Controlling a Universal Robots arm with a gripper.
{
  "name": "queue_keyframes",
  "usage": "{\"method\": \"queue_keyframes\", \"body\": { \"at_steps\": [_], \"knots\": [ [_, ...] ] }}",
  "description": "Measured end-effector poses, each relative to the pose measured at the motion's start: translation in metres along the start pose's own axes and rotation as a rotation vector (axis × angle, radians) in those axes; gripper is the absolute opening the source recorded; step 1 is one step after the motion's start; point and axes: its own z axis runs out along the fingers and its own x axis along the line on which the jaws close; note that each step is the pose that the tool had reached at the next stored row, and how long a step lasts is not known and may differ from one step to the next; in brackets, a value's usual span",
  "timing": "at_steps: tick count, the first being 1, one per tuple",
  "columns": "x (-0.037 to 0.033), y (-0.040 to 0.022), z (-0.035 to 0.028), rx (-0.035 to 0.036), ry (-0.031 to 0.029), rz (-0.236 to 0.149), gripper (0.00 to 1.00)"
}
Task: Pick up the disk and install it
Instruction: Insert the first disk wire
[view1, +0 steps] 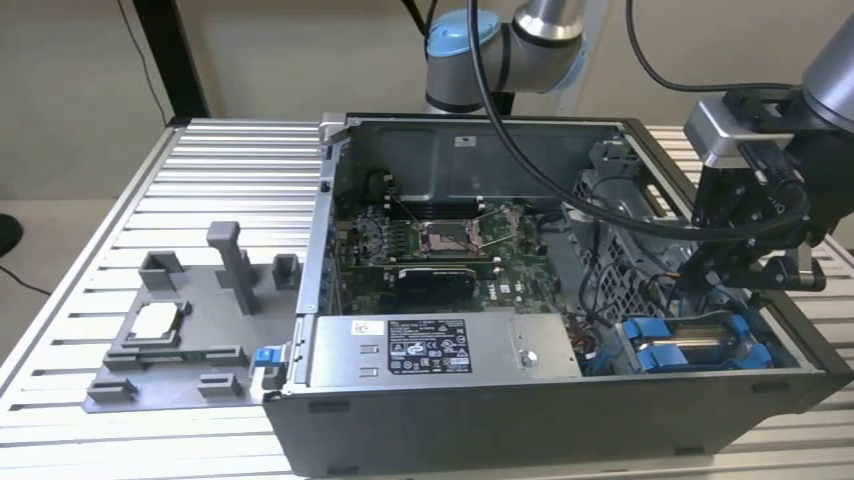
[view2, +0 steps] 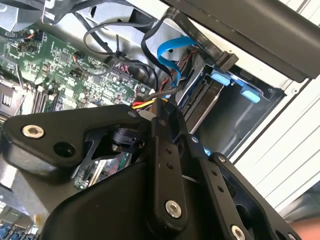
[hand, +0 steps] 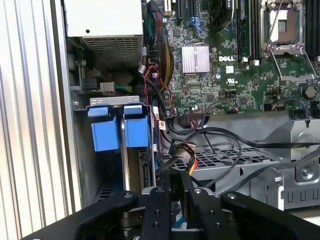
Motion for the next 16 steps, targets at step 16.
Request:
{"method": "queue_keyframes", "body": {
  "at_steps": [16],
  "knots": [
    [0.0004,-0.0001,0.0035,-0.0053,0.0241,0.001,0.0]
  ]
}}
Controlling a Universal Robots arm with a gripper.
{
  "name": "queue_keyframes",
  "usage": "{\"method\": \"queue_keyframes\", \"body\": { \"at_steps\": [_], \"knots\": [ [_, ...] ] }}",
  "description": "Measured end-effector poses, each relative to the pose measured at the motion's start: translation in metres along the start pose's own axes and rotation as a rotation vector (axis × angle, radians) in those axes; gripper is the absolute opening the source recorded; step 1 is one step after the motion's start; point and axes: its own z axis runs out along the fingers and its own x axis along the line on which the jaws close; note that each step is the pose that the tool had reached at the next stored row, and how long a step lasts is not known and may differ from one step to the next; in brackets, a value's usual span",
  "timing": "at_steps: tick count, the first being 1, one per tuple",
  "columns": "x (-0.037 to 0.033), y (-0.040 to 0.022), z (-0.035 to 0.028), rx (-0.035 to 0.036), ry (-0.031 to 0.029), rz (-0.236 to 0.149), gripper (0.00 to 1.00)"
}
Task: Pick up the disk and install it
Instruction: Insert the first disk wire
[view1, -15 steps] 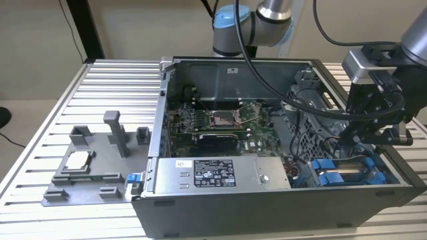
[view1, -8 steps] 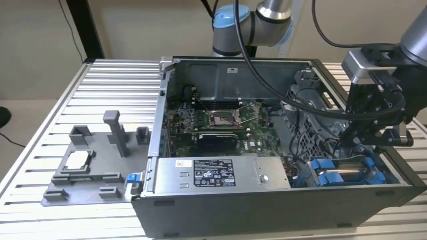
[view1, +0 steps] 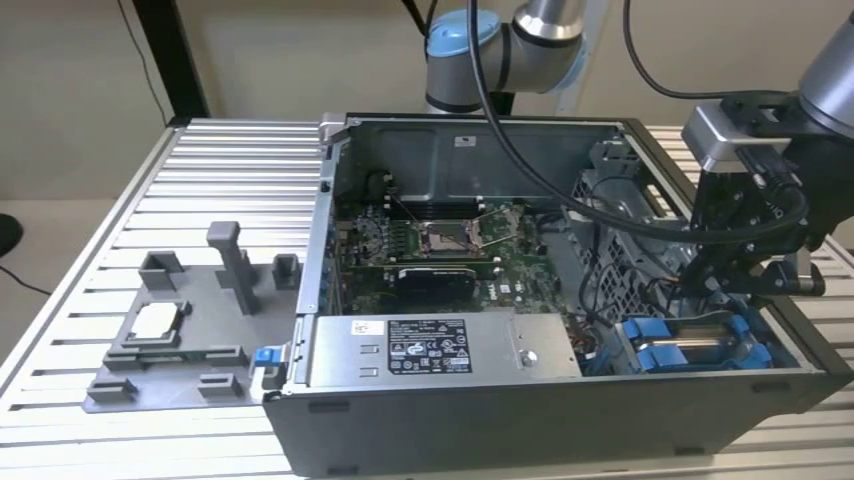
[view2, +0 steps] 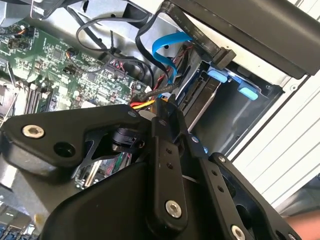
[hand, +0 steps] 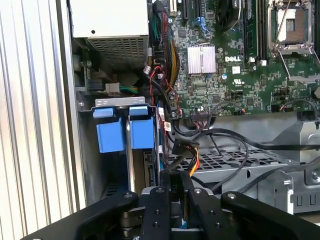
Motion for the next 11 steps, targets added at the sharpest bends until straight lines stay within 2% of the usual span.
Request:
{"method": "queue_keyframes", "body": {
  "at_steps": [7,8,10,11],
  "knots": [
    [0.0,0.0,0.0006,0.0,-0.0001,0.0,0.0],
    [0.0,0.0,0.0009,-0.0001,0.0018,0.0,0.0],
    [0.0,0.0,0.0016,-0.0011,0.0113,0.0,0.0],
    [0.0,0.0,0.002,-0.001,0.0129,0.0,0.0]
  ]
}}
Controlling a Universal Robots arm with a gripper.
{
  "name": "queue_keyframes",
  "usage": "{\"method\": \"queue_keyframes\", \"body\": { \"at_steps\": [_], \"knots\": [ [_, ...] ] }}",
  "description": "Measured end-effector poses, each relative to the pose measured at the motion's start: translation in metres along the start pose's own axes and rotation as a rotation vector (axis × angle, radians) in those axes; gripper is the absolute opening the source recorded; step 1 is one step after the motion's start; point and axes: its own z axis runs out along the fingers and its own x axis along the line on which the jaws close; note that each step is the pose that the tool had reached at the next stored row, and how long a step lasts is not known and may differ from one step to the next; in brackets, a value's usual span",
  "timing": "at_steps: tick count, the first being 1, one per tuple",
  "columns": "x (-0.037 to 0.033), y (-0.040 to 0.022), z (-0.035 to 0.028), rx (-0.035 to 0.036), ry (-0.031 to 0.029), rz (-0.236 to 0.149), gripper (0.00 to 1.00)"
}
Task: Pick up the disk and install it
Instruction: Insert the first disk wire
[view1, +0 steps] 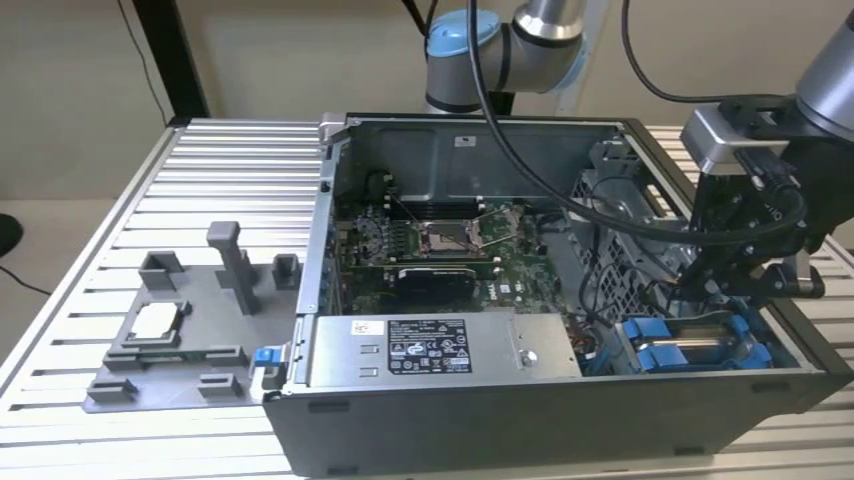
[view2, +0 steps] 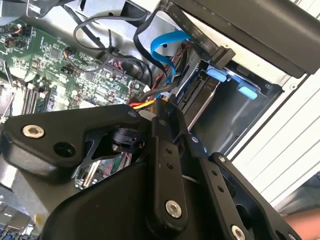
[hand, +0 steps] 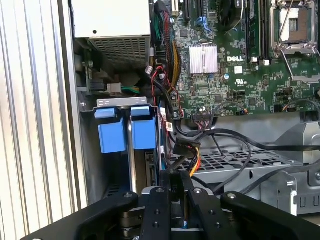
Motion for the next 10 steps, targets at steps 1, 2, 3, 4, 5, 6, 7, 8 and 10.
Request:
{"method": "queue_keyframes", "body": {
  "at_steps": [1,2,3,4,5,6,7,8,10],
  "knots": [
    [0.0,0.0,0.0003,0.0,0.0011,0.0,0.0],
    [0.0,-0.0001,0.0006,0.0001,0.0019,0.0,0.0],
    [0.0,-0.0001,0.0008,0.0001,0.0023,0.0,0.0],
    [-0.0001,0.0,0.001,0.0001,0.0026,0.0,0.0],
    [0.0,-0.0001,0.0011,0.0001,0.0024,0.0,0.0],
    [0.0,-0.0001,0.0011,0.0001,0.0025,0.0,0.0],
    [0.0,-0.0001,0.0013,0.0001,0.0024,0.0,0.0],
    [-0.0001,-0.0001,0.0016,0.0001,0.0023,0.0,0.0],
    [0.0,-0.0001,0.0025,0.0001,0.0024,0.0,0.0]
  ]
}}
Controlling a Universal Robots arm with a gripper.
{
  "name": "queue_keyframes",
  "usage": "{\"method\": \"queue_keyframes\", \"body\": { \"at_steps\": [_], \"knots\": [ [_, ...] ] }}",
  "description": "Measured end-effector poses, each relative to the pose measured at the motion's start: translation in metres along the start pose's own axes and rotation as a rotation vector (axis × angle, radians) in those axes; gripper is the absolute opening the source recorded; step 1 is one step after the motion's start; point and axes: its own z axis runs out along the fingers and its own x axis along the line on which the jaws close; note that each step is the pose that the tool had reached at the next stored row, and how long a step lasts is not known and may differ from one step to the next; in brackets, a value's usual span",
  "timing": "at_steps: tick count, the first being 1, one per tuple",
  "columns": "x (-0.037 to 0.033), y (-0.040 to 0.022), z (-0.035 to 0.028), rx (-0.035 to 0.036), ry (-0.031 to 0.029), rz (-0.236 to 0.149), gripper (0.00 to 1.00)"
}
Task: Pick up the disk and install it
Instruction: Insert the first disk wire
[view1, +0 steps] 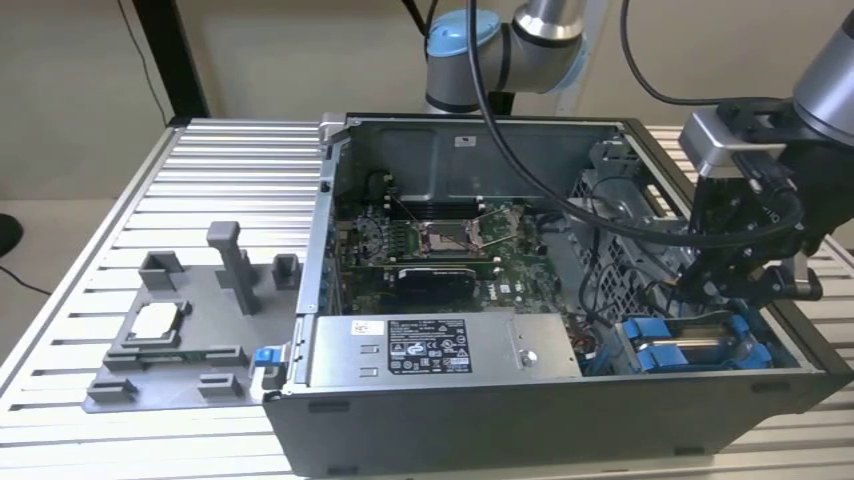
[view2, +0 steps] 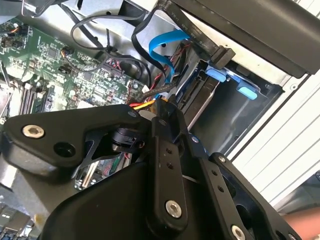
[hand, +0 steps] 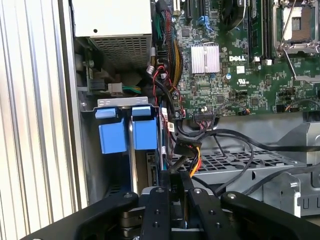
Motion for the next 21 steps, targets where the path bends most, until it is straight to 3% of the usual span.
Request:
{"method": "queue_keyframes", "body": {
  "at_steps": [21],
  "knots": [
    [0.0004,-0.0001,0.0069,0.0,0.0003,0.0,0.0]
  ]
}}
